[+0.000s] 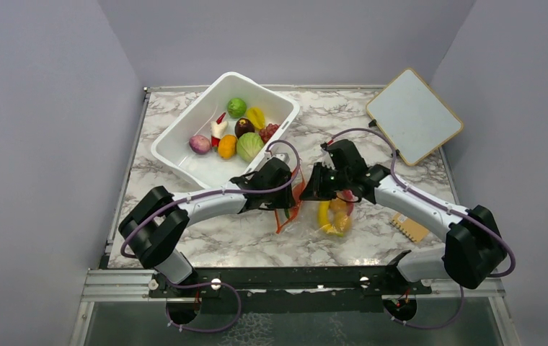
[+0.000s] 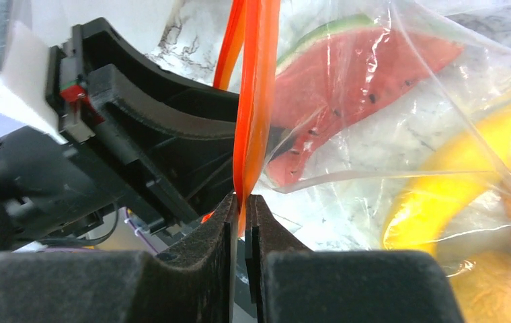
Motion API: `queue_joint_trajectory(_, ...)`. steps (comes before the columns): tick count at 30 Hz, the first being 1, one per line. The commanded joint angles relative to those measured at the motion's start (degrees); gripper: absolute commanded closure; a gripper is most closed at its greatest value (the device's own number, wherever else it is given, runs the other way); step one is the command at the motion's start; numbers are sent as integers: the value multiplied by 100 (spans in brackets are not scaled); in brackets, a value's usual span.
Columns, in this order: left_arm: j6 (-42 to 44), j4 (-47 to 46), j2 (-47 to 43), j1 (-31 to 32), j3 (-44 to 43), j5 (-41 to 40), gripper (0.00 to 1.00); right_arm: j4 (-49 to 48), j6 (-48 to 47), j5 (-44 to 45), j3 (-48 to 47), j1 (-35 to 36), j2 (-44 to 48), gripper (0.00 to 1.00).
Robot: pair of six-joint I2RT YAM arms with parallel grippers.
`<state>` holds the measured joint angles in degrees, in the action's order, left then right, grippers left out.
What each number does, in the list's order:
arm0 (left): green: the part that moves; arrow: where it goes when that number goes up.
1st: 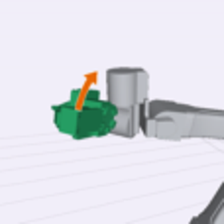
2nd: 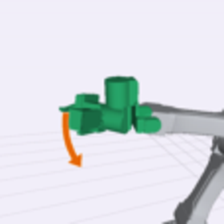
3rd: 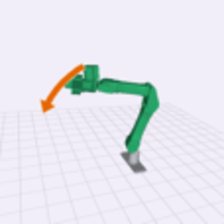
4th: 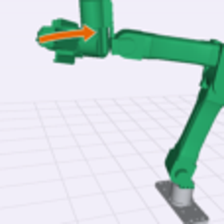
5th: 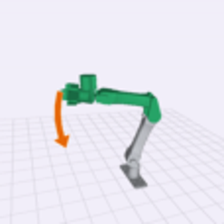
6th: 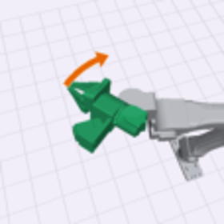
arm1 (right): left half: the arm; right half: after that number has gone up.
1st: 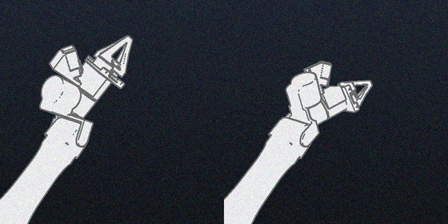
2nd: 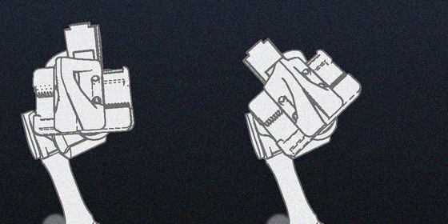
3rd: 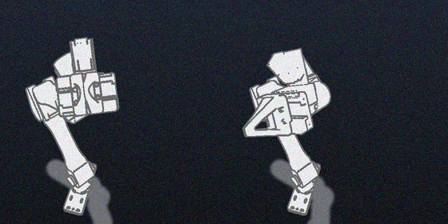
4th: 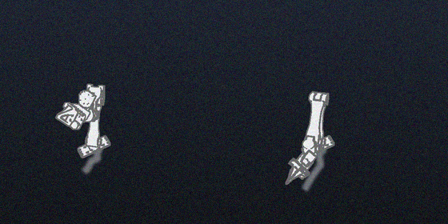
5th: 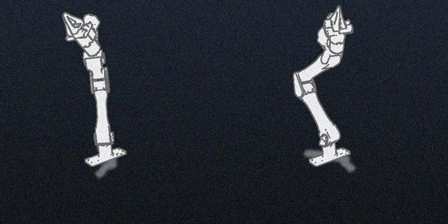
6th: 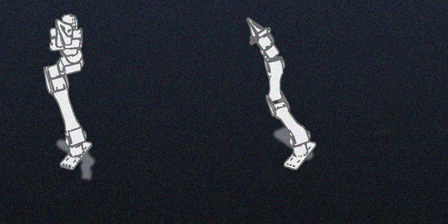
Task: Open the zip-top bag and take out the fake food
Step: Pick up the fake fruit from the zipper food storage bag.
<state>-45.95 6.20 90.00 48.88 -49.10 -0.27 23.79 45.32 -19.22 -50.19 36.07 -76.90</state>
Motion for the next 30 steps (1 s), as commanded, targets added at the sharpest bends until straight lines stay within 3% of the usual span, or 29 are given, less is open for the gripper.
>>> queue_joint_trajectory(1, 582, 725, 2, 40, -722, 28, 95, 380, -299, 439, -247, 57, -103, 91)
queue_joint_trajectory(12, 1362, 2221, 406, 41, -1798, 283, 99, 679, -388, 1023, -234, 53, 12, 91)
queue_joint_trajectory(30, 2007, 2927, 209, 37, -2074, 51, 100, 653, -11, 1617, -41, 57, 272, 91)
